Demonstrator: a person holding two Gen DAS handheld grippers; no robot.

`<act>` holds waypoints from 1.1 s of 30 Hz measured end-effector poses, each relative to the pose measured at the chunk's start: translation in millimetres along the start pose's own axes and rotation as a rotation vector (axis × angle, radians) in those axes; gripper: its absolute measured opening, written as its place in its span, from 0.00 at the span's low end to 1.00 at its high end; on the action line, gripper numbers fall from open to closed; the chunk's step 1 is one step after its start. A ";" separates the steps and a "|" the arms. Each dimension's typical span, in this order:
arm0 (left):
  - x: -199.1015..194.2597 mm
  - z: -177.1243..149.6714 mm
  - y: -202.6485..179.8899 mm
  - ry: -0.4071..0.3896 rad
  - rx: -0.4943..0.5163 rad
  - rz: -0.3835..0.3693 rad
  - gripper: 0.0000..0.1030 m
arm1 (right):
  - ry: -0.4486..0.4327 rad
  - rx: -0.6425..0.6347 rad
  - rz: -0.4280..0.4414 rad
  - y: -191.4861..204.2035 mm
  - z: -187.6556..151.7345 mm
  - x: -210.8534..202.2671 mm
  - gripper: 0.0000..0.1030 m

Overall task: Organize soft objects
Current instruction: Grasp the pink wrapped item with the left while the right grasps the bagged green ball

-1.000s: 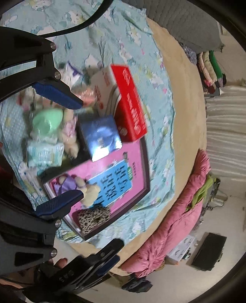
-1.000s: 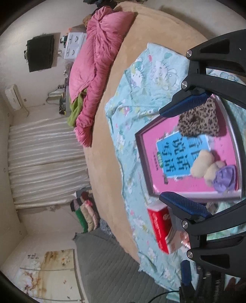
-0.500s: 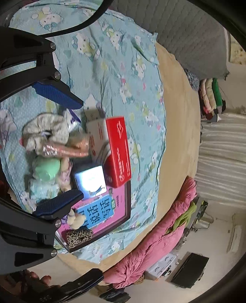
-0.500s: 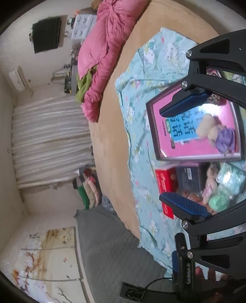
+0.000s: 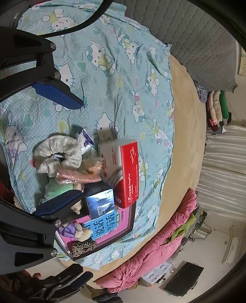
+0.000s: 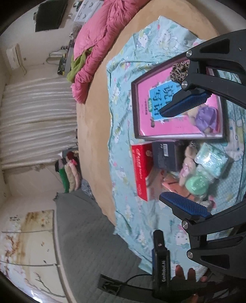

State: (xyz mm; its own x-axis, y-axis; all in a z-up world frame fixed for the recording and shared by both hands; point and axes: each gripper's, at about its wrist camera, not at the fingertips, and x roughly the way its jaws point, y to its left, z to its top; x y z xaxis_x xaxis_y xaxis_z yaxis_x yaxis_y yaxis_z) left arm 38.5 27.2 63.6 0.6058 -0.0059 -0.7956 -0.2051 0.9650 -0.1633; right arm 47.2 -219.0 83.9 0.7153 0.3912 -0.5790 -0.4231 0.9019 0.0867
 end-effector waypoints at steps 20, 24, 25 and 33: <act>44.2 -8.8 -17.2 0.077 0.049 -0.074 0.85 | 0.132 -0.183 0.057 48.5 -49.3 55.7 0.80; 63.2 -7.9 -29.5 0.105 0.087 -0.084 0.84 | 0.153 -0.192 0.058 50.8 -54.9 68.6 0.80; 67.9 -8.2 -32.0 0.107 0.097 -0.085 0.84 | 0.156 -0.190 0.060 49.7 -56.0 70.3 0.80; 94.2 -8.7 -36.5 0.145 0.117 -0.147 0.67 | 0.180 -0.198 0.080 52.7 -63.4 87.7 0.80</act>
State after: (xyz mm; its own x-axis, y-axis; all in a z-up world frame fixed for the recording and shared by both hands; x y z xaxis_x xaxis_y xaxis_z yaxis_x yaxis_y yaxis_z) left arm 96.4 -10.9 -10.5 0.5041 -0.1782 -0.8450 -0.0268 0.9748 -0.2215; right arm 52.4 -148.7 -13.8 0.5723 0.4046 -0.7133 -0.5875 0.8091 -0.0124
